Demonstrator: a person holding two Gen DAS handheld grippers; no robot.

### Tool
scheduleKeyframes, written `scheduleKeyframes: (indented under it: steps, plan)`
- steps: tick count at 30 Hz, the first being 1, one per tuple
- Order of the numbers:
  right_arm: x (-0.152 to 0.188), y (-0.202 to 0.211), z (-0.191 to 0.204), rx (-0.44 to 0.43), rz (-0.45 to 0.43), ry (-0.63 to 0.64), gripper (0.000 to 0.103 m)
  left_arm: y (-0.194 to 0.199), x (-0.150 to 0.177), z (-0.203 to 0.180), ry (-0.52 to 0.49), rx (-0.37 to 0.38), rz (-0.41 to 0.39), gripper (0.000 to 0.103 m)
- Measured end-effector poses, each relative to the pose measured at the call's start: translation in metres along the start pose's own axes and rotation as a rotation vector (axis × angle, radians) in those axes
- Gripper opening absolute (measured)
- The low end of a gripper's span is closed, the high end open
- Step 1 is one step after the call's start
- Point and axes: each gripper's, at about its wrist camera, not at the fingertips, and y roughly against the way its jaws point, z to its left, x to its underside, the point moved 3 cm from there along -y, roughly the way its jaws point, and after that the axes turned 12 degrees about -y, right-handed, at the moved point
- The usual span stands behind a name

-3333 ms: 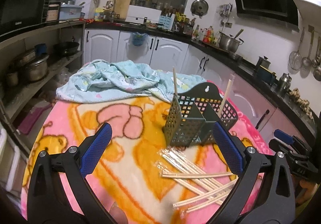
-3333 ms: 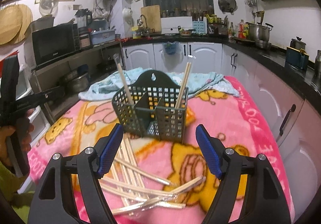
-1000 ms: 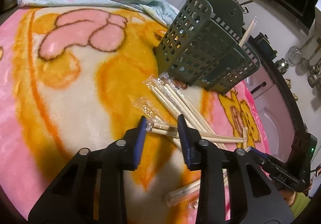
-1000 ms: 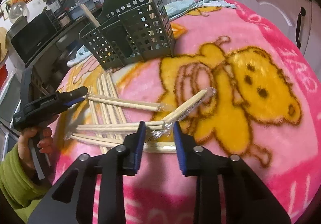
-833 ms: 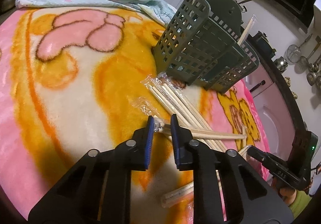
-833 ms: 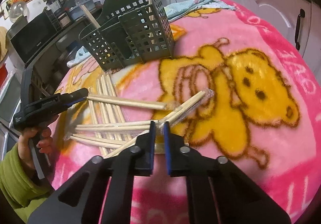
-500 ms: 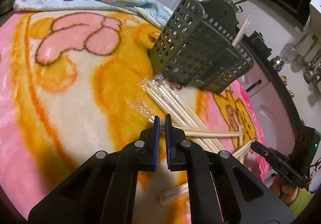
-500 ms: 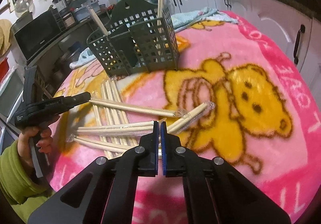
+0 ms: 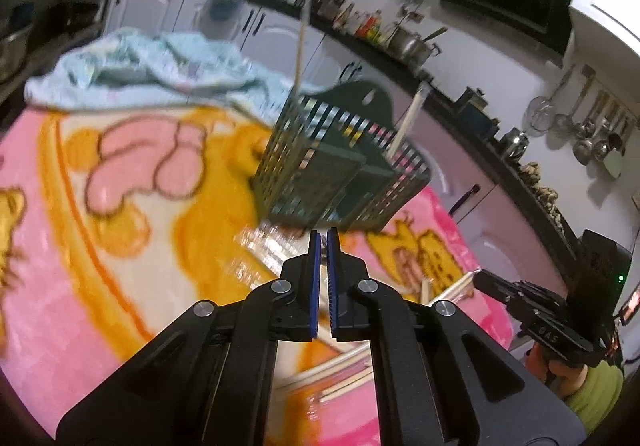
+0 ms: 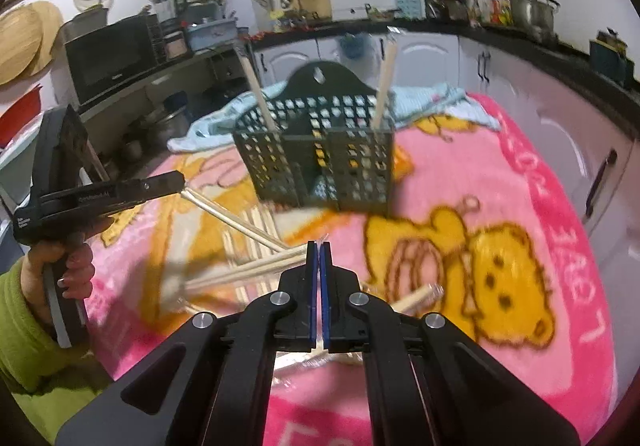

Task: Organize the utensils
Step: 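Raise both held chopsticks upright and lower them into the green caddy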

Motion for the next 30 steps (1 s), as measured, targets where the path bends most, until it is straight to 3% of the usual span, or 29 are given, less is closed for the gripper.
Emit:
scheduleKeyframes:
  steps: [20, 30]
  plan:
    - [-0.052, 0.021, 0.061, -0.103, -0.095, 0.108, 0.001, 0.032, -0.057, -0.060, -0.150, 0.046, -0.103, 0.000]
    - [-0.086, 0.051, 0.071, -0.104, -0.188, 0.123, 0.001, 0.055, -0.095, -0.074, -0.195, 0.057, -0.181, 0.000]
